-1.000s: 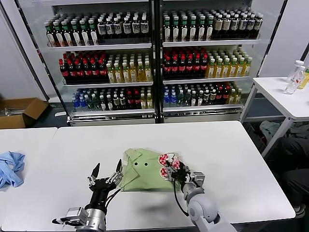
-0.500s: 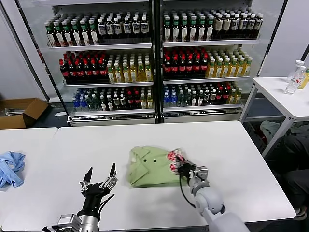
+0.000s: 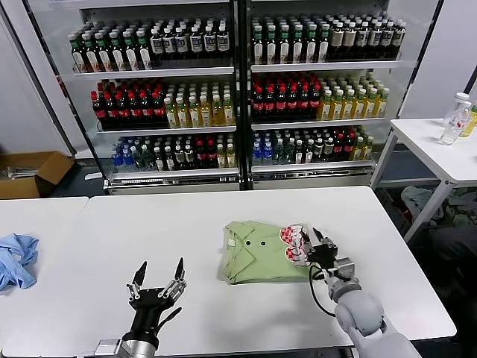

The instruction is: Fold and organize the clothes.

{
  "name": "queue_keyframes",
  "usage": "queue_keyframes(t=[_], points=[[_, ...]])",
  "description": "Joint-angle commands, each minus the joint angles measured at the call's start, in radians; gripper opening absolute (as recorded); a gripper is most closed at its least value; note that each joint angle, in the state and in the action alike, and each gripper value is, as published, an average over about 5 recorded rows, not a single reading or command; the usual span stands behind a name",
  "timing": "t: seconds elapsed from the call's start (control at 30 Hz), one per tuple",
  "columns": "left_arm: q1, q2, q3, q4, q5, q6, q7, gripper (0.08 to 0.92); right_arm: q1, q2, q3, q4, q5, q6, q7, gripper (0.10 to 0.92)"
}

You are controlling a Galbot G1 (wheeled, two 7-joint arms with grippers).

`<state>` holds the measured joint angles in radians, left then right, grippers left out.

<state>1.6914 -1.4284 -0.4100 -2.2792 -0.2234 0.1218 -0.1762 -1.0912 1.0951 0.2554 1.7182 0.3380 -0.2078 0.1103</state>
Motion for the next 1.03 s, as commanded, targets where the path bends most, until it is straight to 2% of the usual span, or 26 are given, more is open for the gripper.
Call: queue_keyframes(t=[0.03,0.27,0.47,1.03], points=[[0.031,-0.012,0.043,-0.029,0.092,-0.005,0.050,0.823,-0.323,-0.041,0.242,0.317,-0.085,0.095,0.010,0.451],[0.028,-0.003,0.043,-0.032,0.096,-0.006,0.086,0.823,-0.600,-0.012,0.384,0.558,-0.092,0.101,0.009,0.650],[0.015,0.014,0.038,-0.032,0.084,0.003,0.084,0.823,-0.625,0.010,0.375,0.557,-0.082,0.060,0.016,0.800],[-0.016,0.015,0.029,-0.035,0.053,0.061,0.079,0.823,-0.572,-0.018,0.375,0.556,-0.030,-0.007,0.047,0.823]])
